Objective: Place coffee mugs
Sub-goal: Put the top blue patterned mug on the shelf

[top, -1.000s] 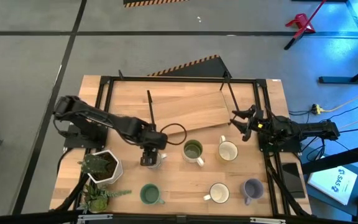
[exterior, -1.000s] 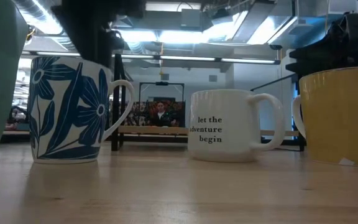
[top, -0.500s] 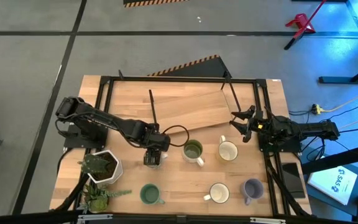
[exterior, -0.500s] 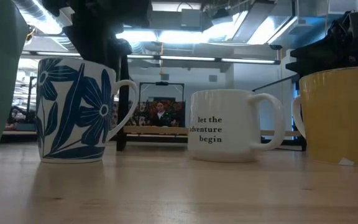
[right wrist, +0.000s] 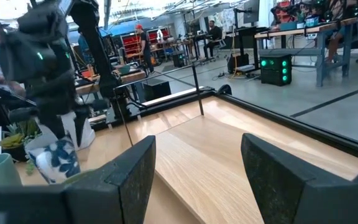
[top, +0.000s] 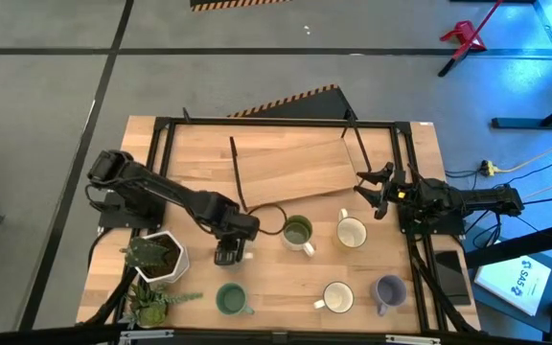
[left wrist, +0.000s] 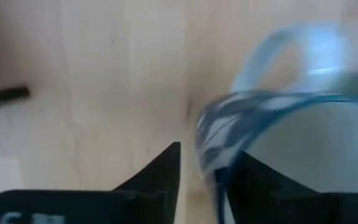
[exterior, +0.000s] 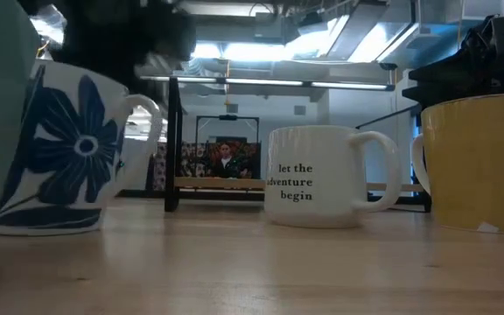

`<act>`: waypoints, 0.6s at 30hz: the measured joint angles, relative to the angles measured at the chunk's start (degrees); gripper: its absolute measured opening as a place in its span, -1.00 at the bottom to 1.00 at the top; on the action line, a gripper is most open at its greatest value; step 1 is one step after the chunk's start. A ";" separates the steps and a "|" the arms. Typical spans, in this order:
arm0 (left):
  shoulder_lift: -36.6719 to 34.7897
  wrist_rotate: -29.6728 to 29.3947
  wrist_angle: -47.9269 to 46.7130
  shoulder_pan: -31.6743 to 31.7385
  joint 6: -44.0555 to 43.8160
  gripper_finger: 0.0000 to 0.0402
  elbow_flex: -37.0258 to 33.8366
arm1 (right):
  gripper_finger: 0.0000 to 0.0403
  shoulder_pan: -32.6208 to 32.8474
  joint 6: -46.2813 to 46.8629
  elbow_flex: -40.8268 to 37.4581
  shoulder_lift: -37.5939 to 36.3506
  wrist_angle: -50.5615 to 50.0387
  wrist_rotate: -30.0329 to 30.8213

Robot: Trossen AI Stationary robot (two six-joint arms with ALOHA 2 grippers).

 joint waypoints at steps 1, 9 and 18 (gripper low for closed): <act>0.31 -0.11 -0.40 -0.02 -0.13 -0.58 -0.96 | 0.11 0.00 0.00 0.00 0.00 -0.04 0.00; -0.15 -4.81 -1.57 0.35 -3.59 -0.93 -1.41 | 0.11 0.00 0.48 0.00 0.00 0.02 -0.02; -0.37 -3.98 -5.12 0.33 -9.99 -0.93 4.16 | 0.11 0.01 0.48 0.00 0.00 -0.09 0.00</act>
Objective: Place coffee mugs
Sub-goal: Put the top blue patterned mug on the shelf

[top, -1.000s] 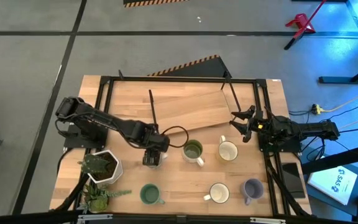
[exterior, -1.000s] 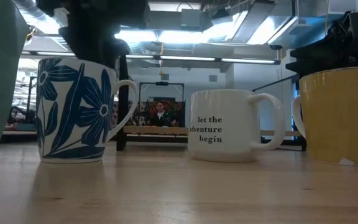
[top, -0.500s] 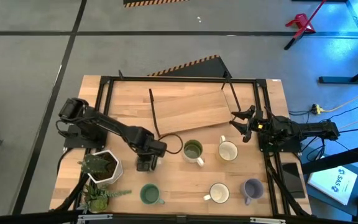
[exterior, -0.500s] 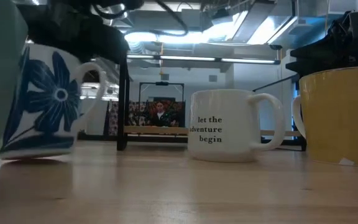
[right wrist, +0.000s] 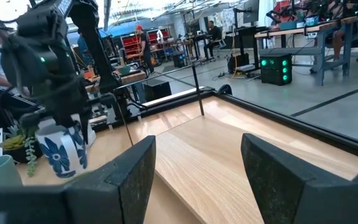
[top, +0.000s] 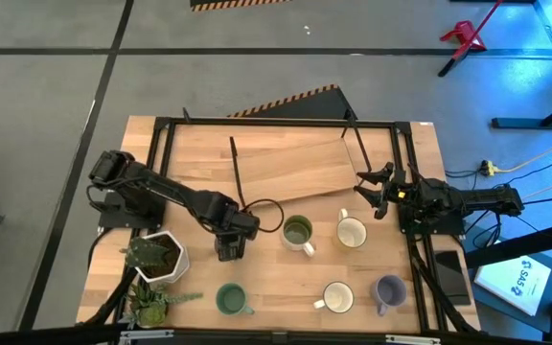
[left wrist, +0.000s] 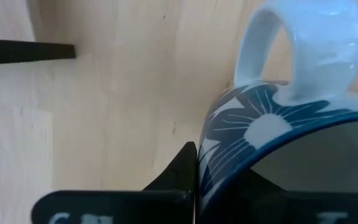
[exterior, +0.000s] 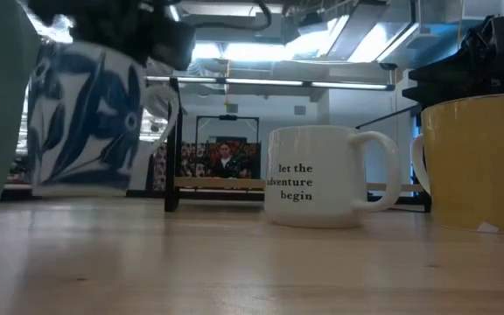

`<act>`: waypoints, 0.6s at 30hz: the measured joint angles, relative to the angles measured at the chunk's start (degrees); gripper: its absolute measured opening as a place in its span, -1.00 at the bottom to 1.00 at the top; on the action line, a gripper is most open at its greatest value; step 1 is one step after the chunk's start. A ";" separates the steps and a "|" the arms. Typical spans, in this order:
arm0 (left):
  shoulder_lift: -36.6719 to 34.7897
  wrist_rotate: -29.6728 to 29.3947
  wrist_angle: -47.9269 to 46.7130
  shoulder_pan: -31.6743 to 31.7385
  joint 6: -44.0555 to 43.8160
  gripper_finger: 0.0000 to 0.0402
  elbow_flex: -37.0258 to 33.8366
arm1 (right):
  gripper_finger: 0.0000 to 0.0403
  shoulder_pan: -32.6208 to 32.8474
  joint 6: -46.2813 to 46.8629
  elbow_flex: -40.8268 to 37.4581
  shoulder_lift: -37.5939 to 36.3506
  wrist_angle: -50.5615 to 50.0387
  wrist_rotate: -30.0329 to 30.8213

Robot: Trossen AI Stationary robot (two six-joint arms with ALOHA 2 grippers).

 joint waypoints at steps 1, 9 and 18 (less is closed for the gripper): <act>-0.02 0.32 -1.60 0.02 -0.50 -0.93 1.18 | 0.11 0.01 -0.02 0.00 0.00 -0.04 0.00; -0.07 1.42 -11.83 0.53 -5.90 -0.93 13.45 | 0.11 -0.01 -0.02 0.00 0.00 -0.04 0.00; -0.22 -2.51 -13.48 7.40 -10.30 -0.93 30.94 | 0.11 0.00 -0.04 0.00 0.00 -0.12 0.00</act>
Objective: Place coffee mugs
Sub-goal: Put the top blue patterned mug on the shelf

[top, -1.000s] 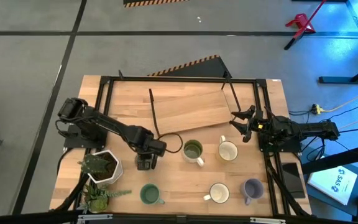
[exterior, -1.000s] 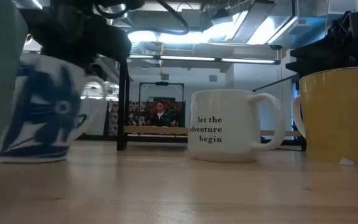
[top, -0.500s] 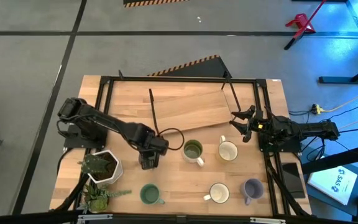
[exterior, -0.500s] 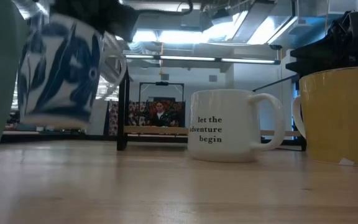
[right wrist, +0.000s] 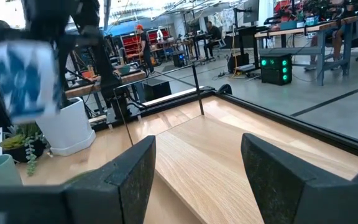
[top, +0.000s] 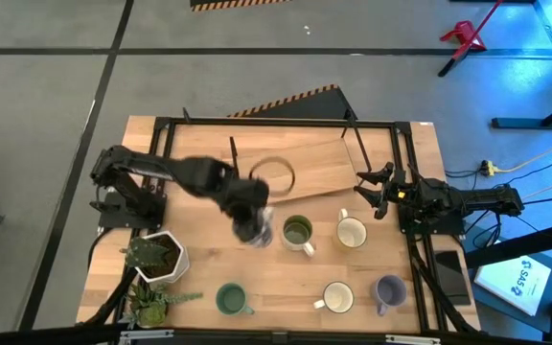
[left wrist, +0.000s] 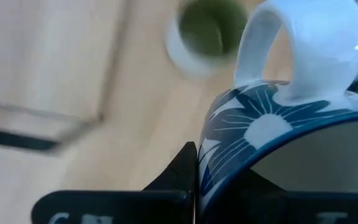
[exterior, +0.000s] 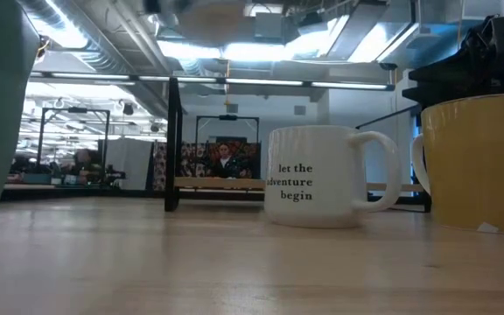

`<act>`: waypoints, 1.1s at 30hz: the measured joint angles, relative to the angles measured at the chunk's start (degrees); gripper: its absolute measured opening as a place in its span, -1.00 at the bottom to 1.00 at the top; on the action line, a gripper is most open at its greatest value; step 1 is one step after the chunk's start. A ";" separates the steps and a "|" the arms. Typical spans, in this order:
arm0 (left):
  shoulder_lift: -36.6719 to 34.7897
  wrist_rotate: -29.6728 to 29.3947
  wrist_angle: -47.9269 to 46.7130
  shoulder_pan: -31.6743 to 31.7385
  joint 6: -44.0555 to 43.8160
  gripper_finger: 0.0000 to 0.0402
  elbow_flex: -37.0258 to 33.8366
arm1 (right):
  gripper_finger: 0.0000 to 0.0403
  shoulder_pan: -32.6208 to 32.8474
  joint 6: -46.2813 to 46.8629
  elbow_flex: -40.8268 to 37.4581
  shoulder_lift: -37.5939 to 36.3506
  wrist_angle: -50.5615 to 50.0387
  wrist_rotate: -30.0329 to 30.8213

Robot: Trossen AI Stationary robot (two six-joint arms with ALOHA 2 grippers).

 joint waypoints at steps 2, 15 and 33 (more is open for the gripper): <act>-0.02 -3.32 -0.03 2.74 -0.19 -0.93 3.07 | 0.11 -0.01 0.00 0.00 0.00 -0.04 0.00; 2.84 -4.15 7.00 28.55 8.95 -0.93 8.17 | 0.11 0.00 -0.02 0.09 0.02 -0.60 -0.01; 18.97 3.59 8.96 37.35 21.47 -0.93 8.15 | 0.11 -0.01 0.13 0.09 0.04 -0.52 4.16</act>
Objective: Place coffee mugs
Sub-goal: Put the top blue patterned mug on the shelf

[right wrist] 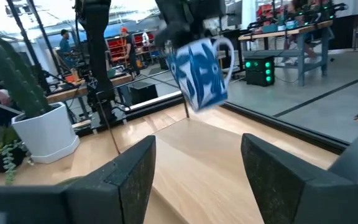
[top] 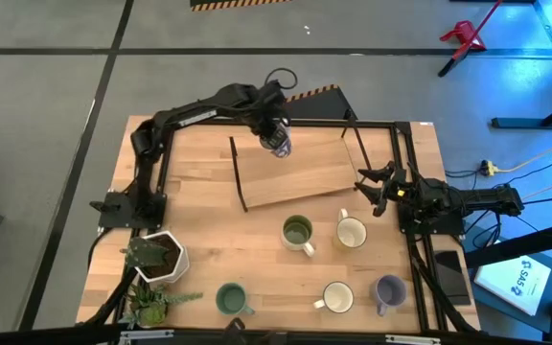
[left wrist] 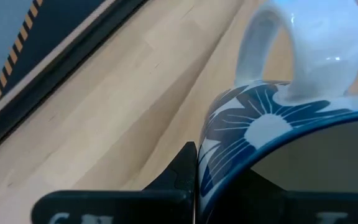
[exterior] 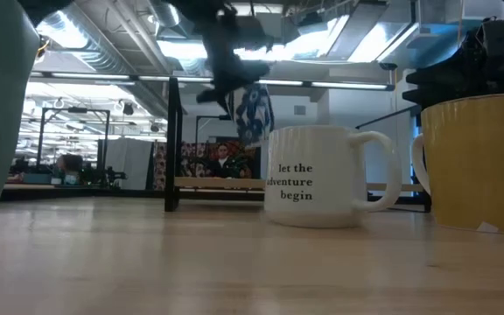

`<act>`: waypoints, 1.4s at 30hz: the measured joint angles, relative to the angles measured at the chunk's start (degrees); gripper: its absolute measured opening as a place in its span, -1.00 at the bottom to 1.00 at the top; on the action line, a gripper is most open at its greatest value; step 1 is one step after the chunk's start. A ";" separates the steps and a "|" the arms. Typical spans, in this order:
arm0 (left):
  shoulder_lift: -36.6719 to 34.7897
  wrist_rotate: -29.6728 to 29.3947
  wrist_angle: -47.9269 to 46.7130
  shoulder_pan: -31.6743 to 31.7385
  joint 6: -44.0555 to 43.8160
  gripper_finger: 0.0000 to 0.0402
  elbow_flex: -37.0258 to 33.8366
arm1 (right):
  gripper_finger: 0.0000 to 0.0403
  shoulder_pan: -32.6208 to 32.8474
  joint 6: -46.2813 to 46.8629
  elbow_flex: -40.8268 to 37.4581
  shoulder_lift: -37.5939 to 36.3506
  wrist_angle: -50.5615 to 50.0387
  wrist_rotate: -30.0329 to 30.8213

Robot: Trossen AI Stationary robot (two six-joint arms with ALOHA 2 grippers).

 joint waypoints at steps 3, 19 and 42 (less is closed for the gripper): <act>2.34 1.02 -0.04 0.61 1.63 -0.93 0.00 | 0.11 0.01 0.02 0.00 0.00 0.02 0.43; 6.38 -1.21 -2.03 0.80 6.10 -0.93 -0.07 | 0.11 0.02 1.40 0.00 0.00 0.02 0.77; 6.80 -2.93 -3.25 -1.20 9.27 -0.42 0.57 | 0.11 0.00 -2.22 -0.19 -0.02 4.74 -4.55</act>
